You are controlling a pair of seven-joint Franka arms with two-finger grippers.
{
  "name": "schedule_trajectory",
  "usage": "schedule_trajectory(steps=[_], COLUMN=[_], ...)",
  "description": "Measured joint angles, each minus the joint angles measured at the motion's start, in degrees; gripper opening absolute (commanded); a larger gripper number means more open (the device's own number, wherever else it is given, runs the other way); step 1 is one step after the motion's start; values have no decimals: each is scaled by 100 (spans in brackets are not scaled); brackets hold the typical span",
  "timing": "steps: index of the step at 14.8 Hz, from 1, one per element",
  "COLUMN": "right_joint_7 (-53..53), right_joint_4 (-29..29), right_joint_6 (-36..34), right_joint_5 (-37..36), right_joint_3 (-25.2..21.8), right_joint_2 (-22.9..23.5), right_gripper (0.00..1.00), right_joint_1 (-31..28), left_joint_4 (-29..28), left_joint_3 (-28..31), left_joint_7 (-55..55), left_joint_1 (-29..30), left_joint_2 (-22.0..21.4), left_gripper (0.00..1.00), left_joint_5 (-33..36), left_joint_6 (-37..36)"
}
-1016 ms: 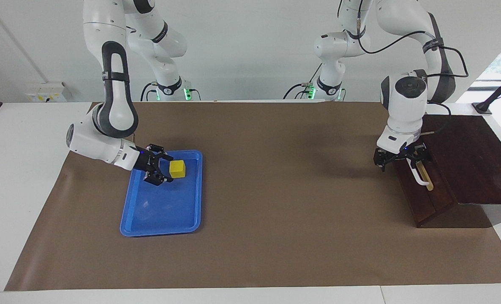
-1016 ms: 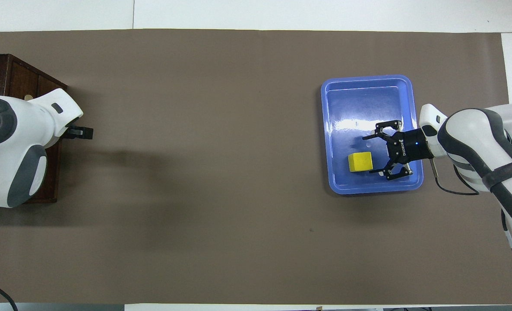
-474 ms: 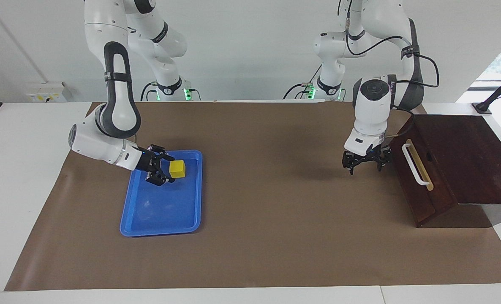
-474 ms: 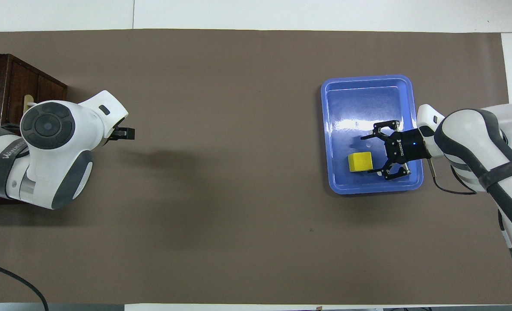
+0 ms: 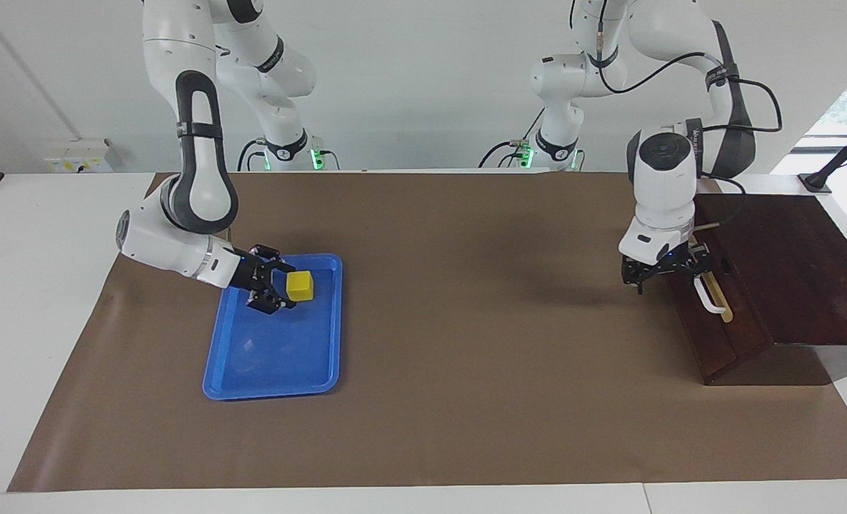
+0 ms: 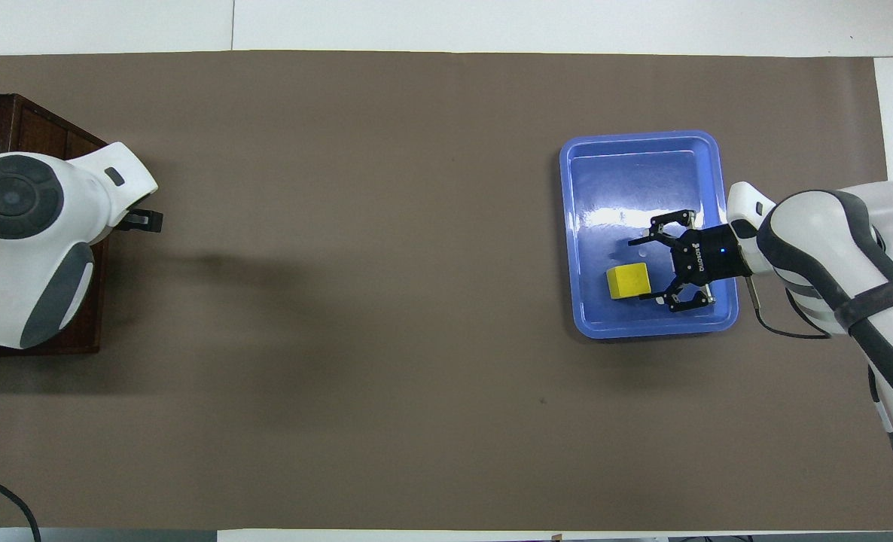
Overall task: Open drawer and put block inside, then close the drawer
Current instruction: 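Lower the right gripper over the block while the left gripper grips the drawer handle, then grasp the yellow block with the right gripper while the left gripper pulls the drawer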
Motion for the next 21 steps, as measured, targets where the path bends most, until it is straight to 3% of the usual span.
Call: schedule_trajectory(steps=[1, 2, 9, 14, 21], right_joint_7=[-45, -69, -73, 266, 1927], right_joint_4=[-9, -17, -20, 264, 680], right_joint_6=[34, 58, 119, -240, -949], right_joint_5=[0, 0, 36, 76, -182], right_joint_3=[-1, 0, 0, 2, 12], right_joint_2=[0, 1, 0, -78, -960], right_gripper=[12, 0, 0, 0, 0], right_joint_1=[7, 26, 95, 147, 816], left_joint_4=[97, 148, -141, -216, -347], left_joint_3=[5, 8, -114, -137, -79], left_joint_7=[193, 356, 621, 10, -185], left_joint_1=[114, 226, 527, 418, 389], left_joint_2=[43, 81, 37, 105, 380], left_gripper=[100, 100, 100, 100, 100], left_joint_5=[5, 10, 45, 176, 162], left_joint_6=[0, 12, 579, 741, 823])
